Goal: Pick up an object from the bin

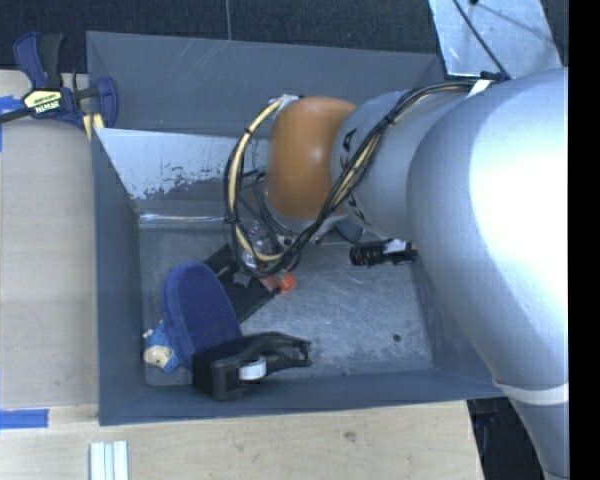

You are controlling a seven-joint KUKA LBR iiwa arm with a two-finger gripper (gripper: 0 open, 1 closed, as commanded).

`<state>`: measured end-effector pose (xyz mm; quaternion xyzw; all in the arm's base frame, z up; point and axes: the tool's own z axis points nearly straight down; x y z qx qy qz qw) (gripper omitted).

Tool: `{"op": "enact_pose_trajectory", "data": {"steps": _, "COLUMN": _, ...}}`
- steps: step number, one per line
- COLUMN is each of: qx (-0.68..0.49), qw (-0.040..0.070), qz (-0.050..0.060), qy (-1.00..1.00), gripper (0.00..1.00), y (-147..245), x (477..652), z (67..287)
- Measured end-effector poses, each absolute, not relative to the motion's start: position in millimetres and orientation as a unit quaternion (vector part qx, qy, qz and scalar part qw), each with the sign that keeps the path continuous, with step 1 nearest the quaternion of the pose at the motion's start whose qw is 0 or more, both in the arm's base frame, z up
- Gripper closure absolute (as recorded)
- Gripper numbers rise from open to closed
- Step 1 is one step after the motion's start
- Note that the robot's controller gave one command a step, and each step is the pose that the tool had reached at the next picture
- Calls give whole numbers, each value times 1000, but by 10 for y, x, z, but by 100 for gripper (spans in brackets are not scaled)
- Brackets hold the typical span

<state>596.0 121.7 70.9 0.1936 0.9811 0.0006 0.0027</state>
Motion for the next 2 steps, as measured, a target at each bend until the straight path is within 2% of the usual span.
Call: {"op": "enact_pose_trajectory", "data": {"steps": 2, "qx": 194, "qw": 3, "qz": 1, "qy": 981, "gripper": 100, "y": 1202, "x": 5995, "z": 1461}}
